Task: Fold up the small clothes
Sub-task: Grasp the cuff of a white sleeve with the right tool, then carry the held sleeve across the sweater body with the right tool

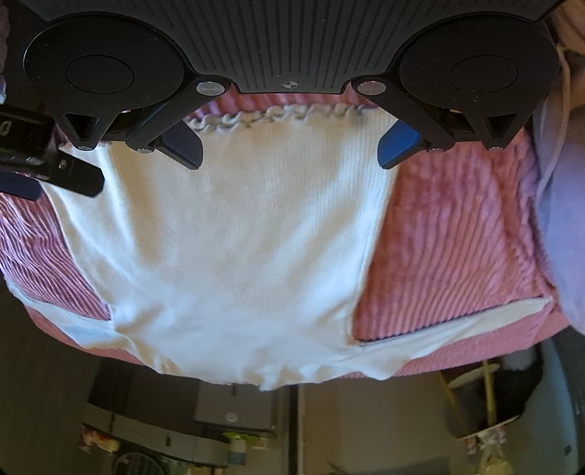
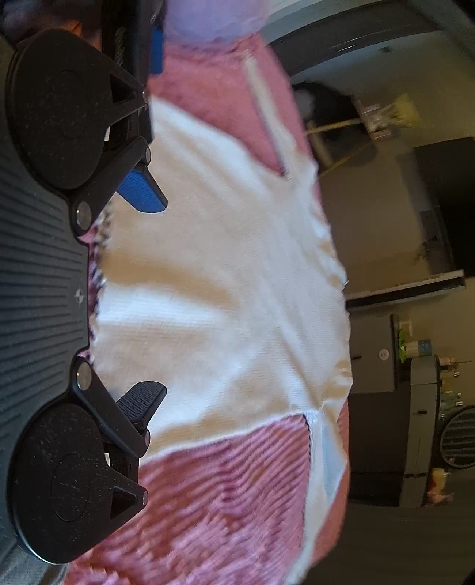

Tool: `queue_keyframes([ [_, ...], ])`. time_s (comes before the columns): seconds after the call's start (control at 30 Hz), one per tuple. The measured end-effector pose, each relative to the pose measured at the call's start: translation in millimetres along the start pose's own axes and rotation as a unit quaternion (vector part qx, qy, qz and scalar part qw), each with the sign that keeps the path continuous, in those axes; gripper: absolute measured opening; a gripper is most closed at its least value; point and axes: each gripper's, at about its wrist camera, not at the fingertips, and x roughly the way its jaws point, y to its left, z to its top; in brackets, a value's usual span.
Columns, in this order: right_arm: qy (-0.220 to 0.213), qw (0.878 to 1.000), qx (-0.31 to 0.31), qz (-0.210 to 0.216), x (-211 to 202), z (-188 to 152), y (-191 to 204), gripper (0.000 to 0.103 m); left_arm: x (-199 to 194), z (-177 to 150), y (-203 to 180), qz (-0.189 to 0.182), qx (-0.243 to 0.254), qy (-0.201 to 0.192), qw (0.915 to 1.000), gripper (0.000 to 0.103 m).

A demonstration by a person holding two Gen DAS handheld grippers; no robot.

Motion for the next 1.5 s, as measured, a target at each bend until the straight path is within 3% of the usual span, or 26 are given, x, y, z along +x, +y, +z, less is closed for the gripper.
queue_keyframes([
  [0.2, 0.029, 0.989, 0.119, 0.079, 14, 20, -40, 0.099, 2, 37, -13, 0.004, -0.001, -0.023, 0.9997, 0.103],
  [0.33, 0.017, 0.969, 0.222, 0.105, 28, 44, -87, 0.099, 26, 70, -25, -0.009, -0.019, -0.023, 0.9995, 0.103],
  [0.4, -0.008, 0.966, 0.245, 0.086, 35, 56, -112, 0.098, 43, 86, -31, -0.007, -0.019, -0.025, 0.9995, 0.103],
  [0.53, -0.054, 0.959, 0.275, 0.043, 57, 80, -170, 0.082, 81, 103, -37, 0.004, -0.020, -0.040, 0.9990, 0.103],
  [0.63, -0.084, 0.946, 0.313, 0.013, 73, 105, -230, 0.050, 110, 99, -30, 0.023, -0.040, -0.051, 0.9976, 0.103],
  [0.77, -0.108, 0.926, 0.356, -0.065, 98, 132, -308, 0.049, 139, 92, -18, 0.038, -0.048, -0.052, 0.9968, 0.103],
  [0.83, -0.118, 0.909, 0.386, -0.105, 110, 140, -349, 0.049, 149, 92, -17, 0.045, -0.046, -0.053, 0.9965, 0.103],
  [0.97, -0.148, 0.866, 0.460, -0.130, 128, 141, -405, 0.049, 155, 94, -21, 0.045, -0.034, -0.082, 0.9950, 0.103],
  [1.1, -0.158, 0.849, 0.478, -0.161, 151, 142, -429, 0.046, 162, 91, -21, 0.037, -0.029, -0.088, 0.9950, 0.103],
  [1.17, -0.161, 0.839, 0.492, -0.169, 159, 143, -441, 0.035, 164, 90, -19, 0.031, -0.034, -0.091, 0.9948, 0.103],
  [1.23, -0.152, 0.826, 0.519, -0.161, 164, 148, -448, 0.010, 164, 90, -17, 0.025, -0.036, -0.091, 0.9949, 0.103],
  [1.3, -0.152, 0.825, 0.518, -0.167, 166, 152, -449, 0.009, 164, 91, -16, 0.022, -0.035, -0.091, 0.9950, 0.103],
  [1.33, -0.156, 0.831, 0.504, -0.178, 161, 157, -442, 0.009, 164, 92, -15, 0.021, -0.036, -0.089, 0.9952, 0.103],
  [1.4, -0.171, 0.854, 0.451, -0.193, 151, 173, -420, 0.009, 162, 94, -14, 0.019, -0.040, -0.085, 0.9954, 0.103],
  [1.43, -0.181, 0.874, 0.405, -0.201, 144, 186, -401, 0.009, 161, 95, -13, 0.018, -0.042, -0.084, 0.9954, 0.103],
  [1.5, -0.194, 0.900, 0.335, -0.201, 135, 207, -368, 0.009, 157, 97, -12, 0.016, -0.047, -0.082, 0.9954, 0.103],
])
